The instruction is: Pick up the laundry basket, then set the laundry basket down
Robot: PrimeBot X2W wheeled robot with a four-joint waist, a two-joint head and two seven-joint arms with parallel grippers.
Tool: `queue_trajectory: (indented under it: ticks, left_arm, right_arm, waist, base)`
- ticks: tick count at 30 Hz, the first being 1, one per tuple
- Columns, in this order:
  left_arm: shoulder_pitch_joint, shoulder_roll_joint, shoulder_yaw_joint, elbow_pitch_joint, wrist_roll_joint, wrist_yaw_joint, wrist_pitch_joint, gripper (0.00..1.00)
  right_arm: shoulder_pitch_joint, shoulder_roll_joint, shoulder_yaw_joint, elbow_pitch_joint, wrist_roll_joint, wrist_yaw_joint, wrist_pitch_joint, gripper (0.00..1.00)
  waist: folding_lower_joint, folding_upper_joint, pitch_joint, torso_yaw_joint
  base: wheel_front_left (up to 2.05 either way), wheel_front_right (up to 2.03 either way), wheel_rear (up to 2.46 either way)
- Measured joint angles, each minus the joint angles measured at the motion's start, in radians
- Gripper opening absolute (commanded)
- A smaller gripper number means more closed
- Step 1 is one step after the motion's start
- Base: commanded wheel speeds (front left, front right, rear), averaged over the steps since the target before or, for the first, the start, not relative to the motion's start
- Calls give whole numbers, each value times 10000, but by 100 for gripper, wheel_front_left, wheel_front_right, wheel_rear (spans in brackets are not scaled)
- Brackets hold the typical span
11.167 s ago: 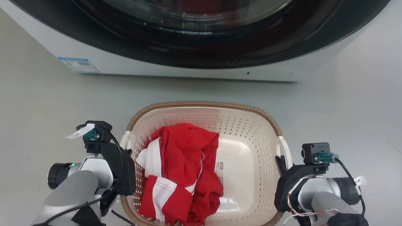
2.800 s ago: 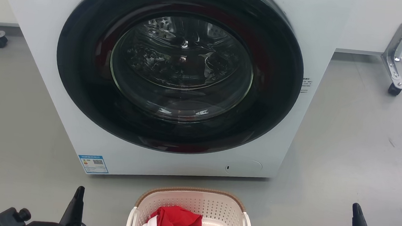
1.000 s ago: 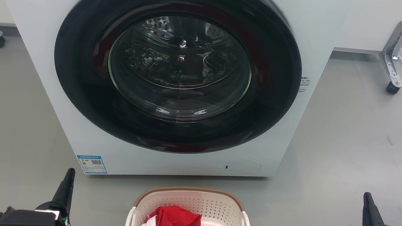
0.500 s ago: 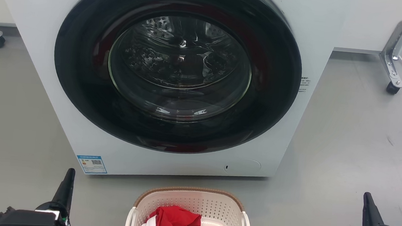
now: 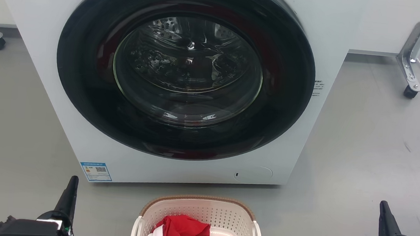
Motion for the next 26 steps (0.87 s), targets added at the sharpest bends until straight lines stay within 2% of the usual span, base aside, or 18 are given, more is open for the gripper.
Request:
queue_trajectory:
  ticks: [26]
  left_arm:
    - [0,0,0,12,0,0,-2,0]
  right_arm:
    - [0,0,0,0,0,0,0,0]
  waist:
    - [0,0,0,0]
  base:
    - [0,0,0]
